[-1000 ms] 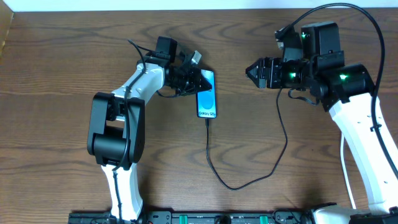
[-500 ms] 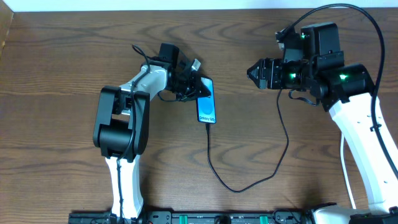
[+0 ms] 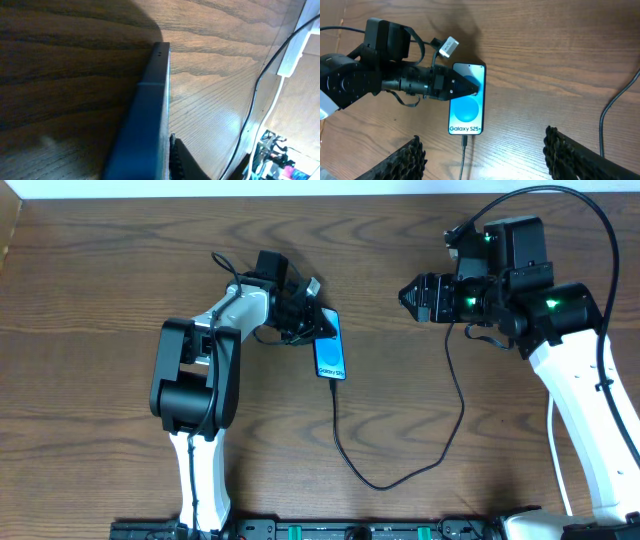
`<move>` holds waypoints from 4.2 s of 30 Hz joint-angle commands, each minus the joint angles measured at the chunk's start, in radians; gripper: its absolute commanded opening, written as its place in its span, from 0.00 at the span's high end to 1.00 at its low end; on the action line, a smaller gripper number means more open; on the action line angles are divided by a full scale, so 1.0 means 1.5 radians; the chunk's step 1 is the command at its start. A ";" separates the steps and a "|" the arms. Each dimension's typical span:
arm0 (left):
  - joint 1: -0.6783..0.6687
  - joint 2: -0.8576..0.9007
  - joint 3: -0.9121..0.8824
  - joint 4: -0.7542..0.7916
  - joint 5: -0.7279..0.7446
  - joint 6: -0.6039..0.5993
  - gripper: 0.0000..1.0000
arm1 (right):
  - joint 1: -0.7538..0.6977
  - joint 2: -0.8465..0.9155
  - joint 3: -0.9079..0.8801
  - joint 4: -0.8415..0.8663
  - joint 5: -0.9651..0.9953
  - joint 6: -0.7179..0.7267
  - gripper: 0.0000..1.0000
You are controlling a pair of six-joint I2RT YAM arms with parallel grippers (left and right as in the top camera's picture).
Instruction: Plug charger to phone and switch on socket
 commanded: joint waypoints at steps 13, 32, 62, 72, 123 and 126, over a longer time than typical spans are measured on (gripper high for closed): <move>0.000 -0.003 0.012 -0.013 -0.070 0.006 0.57 | 0.004 0.004 0.009 -0.001 0.016 -0.012 0.24; 0.001 -0.003 0.012 -0.119 -0.412 0.006 0.48 | 0.004 0.004 0.010 -0.004 0.034 -0.012 0.24; 0.050 -0.518 0.079 -0.249 -0.511 0.021 0.10 | -0.254 0.008 0.009 0.001 0.055 -0.032 0.99; 0.050 -0.529 0.078 -0.250 -0.511 0.021 0.08 | -0.439 0.078 0.009 0.003 -0.016 -0.083 0.99; 0.050 -0.529 0.078 -0.250 -0.511 0.021 0.07 | -0.496 0.410 0.010 0.256 -0.060 -0.081 0.99; 0.050 -0.529 0.078 -0.250 -0.511 0.021 0.07 | -0.497 0.419 0.009 0.257 -0.060 -0.076 0.99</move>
